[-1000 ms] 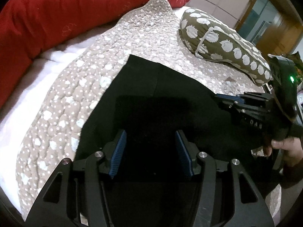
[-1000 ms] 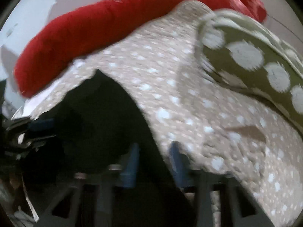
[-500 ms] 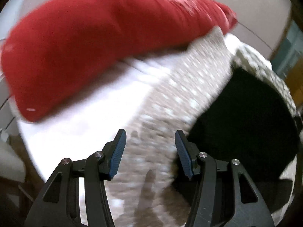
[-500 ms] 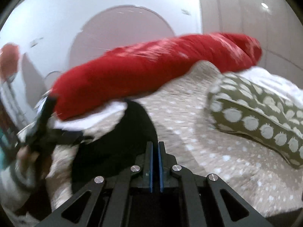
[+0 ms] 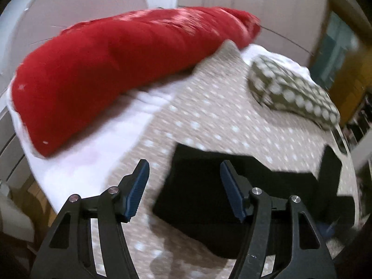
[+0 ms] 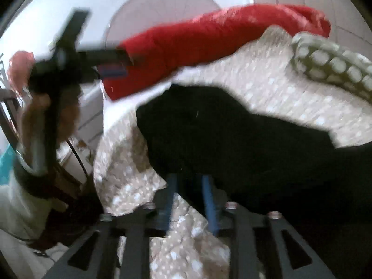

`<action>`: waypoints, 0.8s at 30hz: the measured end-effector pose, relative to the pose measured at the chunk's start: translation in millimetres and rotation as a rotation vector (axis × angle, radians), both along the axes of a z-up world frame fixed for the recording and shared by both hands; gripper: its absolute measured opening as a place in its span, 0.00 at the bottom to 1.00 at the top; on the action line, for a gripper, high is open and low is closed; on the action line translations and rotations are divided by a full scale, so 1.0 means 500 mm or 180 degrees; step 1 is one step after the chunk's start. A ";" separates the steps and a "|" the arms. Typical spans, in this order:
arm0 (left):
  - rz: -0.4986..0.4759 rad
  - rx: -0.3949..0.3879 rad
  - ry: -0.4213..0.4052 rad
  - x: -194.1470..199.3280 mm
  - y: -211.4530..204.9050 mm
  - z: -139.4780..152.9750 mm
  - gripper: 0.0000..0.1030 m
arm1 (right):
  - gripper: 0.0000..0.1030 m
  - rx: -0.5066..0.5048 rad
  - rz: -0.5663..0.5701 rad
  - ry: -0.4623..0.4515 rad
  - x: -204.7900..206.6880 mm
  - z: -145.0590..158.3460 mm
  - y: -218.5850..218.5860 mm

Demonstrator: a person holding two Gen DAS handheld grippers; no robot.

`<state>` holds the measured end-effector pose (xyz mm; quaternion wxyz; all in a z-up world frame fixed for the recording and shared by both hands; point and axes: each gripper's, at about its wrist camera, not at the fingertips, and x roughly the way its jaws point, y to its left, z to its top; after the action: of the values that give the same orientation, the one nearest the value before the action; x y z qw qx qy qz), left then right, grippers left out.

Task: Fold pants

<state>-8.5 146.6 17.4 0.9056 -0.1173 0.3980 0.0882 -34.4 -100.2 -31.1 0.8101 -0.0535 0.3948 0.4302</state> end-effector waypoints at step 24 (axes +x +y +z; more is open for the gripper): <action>-0.0390 0.0038 0.0368 0.033 -0.127 -0.108 0.62 | 0.04 -0.0604 -0.2582 0.0579 0.339 0.015 -0.332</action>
<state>7.9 82.9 -36.5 0.8854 -0.0820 0.4556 0.0416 135.2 -265.9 -23.4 0.8670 0.0700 0.4916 0.0414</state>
